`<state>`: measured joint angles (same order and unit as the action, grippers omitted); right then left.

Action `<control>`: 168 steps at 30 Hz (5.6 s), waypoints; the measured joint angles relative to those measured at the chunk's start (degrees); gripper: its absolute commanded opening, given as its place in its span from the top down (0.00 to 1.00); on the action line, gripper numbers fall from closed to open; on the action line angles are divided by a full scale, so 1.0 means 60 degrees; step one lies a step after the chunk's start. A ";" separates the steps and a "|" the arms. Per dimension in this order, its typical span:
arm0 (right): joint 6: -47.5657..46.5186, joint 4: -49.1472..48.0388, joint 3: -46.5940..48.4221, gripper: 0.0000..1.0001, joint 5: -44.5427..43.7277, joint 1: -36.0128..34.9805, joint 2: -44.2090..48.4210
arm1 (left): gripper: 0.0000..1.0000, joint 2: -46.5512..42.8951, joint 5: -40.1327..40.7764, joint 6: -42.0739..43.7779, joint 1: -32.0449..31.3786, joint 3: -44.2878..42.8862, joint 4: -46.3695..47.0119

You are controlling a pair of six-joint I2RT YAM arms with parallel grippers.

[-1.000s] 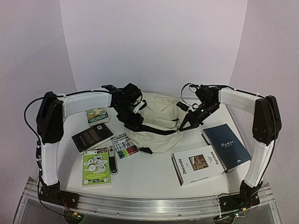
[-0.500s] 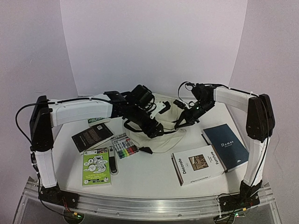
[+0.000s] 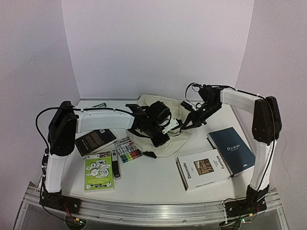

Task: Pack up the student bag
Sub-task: Unzip the student bag at the center of the board, then adjust the student bag at the center of the board.

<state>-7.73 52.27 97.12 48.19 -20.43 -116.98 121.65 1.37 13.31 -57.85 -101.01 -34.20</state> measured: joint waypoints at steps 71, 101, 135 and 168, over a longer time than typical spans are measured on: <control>-0.2795 0.0253 -0.0766 0.11 -0.4108 0.0892 0.2759 | 0.18 -0.2293 -0.1061 -0.7281 0.1726 0.3200 0.1034; -0.1194 -0.1274 0.2947 1.00 -0.4299 -0.2728 -0.1534 | 0.17 -0.3538 -0.0321 -0.9463 0.1947 0.4779 0.1729; 0.1623 -0.1806 0.2987 1.00 -0.3900 0.0990 -0.2371 | 0.49 -0.1440 0.0467 -0.9992 0.1730 0.3738 0.0791; 0.0454 -0.1659 0.2214 1.00 -0.1550 -0.0076 -0.0477 | 0.17 -0.1365 -0.1965 -0.2214 0.3528 0.1611 0.2803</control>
<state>-5.00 42.32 110.40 38.89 -20.88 -119.84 113.46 -10.43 0.02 -36.68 -91.35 -17.38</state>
